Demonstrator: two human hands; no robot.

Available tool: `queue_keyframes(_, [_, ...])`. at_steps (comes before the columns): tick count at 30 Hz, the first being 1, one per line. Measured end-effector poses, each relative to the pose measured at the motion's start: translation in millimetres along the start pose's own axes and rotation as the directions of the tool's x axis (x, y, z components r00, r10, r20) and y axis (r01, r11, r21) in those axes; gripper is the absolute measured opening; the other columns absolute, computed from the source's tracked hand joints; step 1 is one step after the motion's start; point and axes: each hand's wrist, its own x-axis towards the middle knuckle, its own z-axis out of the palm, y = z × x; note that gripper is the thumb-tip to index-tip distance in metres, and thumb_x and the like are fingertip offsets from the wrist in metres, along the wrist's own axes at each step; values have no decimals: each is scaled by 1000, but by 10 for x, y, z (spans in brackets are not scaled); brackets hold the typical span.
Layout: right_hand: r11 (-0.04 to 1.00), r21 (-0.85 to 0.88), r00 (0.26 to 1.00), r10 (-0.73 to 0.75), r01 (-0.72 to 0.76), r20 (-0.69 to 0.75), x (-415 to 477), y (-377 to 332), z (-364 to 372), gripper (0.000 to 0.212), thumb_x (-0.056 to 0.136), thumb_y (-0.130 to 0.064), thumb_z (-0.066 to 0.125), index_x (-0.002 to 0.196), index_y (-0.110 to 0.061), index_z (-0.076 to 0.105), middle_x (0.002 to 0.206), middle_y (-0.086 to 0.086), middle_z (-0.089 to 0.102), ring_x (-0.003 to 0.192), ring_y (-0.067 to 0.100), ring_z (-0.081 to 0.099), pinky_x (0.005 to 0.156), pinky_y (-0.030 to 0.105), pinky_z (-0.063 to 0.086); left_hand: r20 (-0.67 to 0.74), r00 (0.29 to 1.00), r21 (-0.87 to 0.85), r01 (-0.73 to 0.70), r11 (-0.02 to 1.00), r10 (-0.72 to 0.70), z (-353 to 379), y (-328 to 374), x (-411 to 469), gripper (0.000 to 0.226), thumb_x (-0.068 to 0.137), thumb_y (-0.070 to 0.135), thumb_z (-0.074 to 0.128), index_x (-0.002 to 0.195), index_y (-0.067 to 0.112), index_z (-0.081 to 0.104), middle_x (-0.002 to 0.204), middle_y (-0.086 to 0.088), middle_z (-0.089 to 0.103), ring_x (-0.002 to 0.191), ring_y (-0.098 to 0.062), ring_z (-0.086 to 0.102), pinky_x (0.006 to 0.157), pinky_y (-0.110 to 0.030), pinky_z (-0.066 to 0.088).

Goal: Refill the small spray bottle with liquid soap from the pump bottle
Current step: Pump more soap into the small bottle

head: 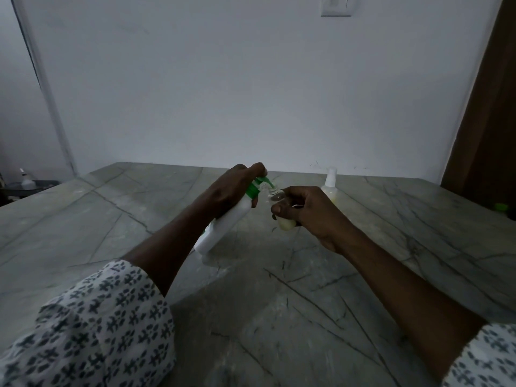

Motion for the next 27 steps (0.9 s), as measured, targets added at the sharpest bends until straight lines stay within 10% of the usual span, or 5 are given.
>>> queue_keyframes(6, [1000, 25, 999, 8, -7, -40, 15, -3, -50, 34, 78, -18, 77, 110, -10, 68, 104, 16, 69, 99, 33, 66, 86, 54, 55, -27, 1000, 74, -2, 997, 4, 13, -44, 52, 74, 88, 61, 37, 69, -1, 72, 57, -7, 67, 48, -11, 58, 71, -34, 47])
queue_keyframes(27, [1000, 14, 999, -10, 11, -45, 9, -16, -50, 26, 80, -22, 74, 105, -16, 70, 107, 12, 69, 101, 29, 66, 89, 53, 54, -32, 999, 59, -31, 998, 33, 15, -26, 30, 65, 93, 59, 38, 53, 17, 67, 57, -6, 67, 49, -11, 58, 73, -35, 48])
